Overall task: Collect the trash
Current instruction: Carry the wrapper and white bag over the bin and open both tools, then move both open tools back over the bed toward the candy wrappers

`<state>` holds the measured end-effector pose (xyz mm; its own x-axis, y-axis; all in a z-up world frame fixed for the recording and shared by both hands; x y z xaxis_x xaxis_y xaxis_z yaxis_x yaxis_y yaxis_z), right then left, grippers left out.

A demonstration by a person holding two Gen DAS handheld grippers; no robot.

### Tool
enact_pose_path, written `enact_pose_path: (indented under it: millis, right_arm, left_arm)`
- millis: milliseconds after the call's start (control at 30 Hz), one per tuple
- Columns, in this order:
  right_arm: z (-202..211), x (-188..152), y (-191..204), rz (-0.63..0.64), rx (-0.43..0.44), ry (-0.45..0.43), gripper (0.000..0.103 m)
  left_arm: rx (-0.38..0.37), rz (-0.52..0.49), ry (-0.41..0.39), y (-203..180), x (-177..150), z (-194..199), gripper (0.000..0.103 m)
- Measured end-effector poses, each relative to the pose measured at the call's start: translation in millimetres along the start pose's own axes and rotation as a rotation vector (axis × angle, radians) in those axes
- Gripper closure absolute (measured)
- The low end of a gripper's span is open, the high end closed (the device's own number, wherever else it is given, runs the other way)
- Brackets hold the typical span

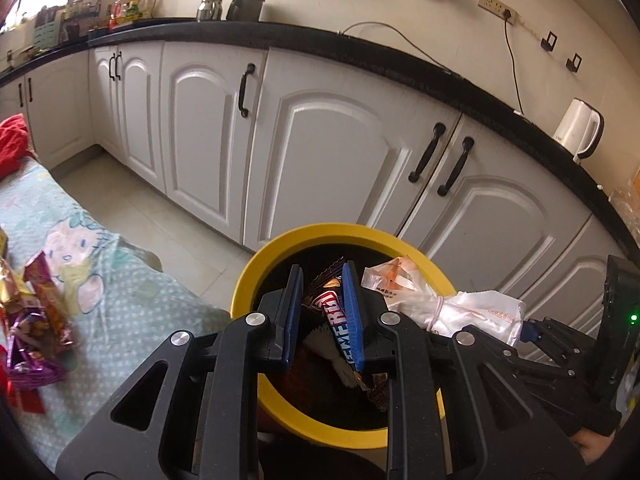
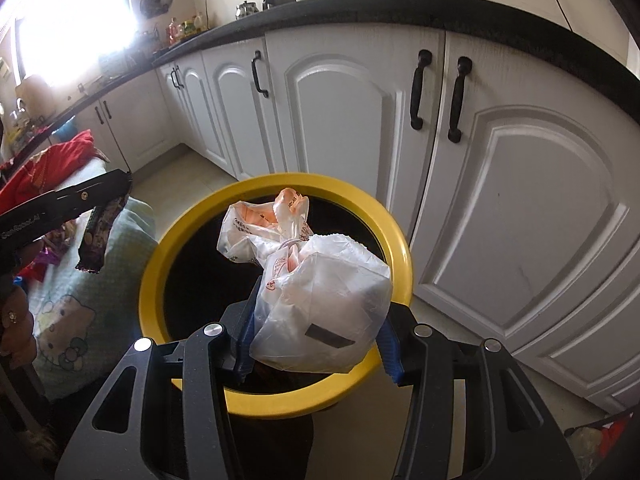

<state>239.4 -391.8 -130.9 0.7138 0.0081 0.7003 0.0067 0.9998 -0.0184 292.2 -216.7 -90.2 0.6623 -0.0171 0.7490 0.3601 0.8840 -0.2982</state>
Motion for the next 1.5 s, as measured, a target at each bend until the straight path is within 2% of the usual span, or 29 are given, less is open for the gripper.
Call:
enact_pose_path:
  millis: [167, 300, 367, 400, 700, 1033, 1267, 1500]
  right_arm:
    - [-6, -2, -4, -0.012, -0.003, 0.011, 0.053]
    - [-7, -3, -5, -0.021, -0.002, 0.008, 0.048]
    - [-7, -3, -5, -0.022, -0.004, 0.006, 0.045]
    - [-6, -2, -7, -0.028, -0.007, 0.002, 0.041]
    - [5, 6, -10, -0.061, -0.014, -0.036, 0.028]
    - [24, 19, 0, -0.078, 0.015, -0.093, 0.019]
    - [43, 30, 25, -0.065, 0.078, -0.140, 0.018]
    - [58, 36, 66, -0.024, 0.151, -0.161, 0.018]
  left_arm:
    - [0.001, 0.002, 0.029, 0, -7, -13, 0.087]
    - [0.004, 0.019, 0.048, 4, -9, -22, 0.082]
    - [0.012, 0.026, 0.052, 7, -9, -24, 0.070]
    - [0.014, 0.029, 0.054, 8, -9, -24, 0.067]
    - [0.028, 0.051, 0.053, 20, -10, -11, 0.047]
    - [0.049, 0.065, 0.001, 31, -8, 24, 0.012]
    - [0.088, 0.074, -0.061, 43, -1, 65, 0.011]
    - [0.152, 0.104, -0.135, 74, 6, 113, 0.011]
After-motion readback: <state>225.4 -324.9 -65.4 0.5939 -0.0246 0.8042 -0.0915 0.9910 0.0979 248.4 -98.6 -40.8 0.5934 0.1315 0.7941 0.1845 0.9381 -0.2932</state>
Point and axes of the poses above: each gripper's, at about its wrist camera, not at the fingertips, and z roughly against the way its jaws point, y to its left, x to its top, the point moved 7 cm from there along -z, roughly the way its jaws point, and after that the axes turned 5 degrees about -x, right-handed, at the moved point
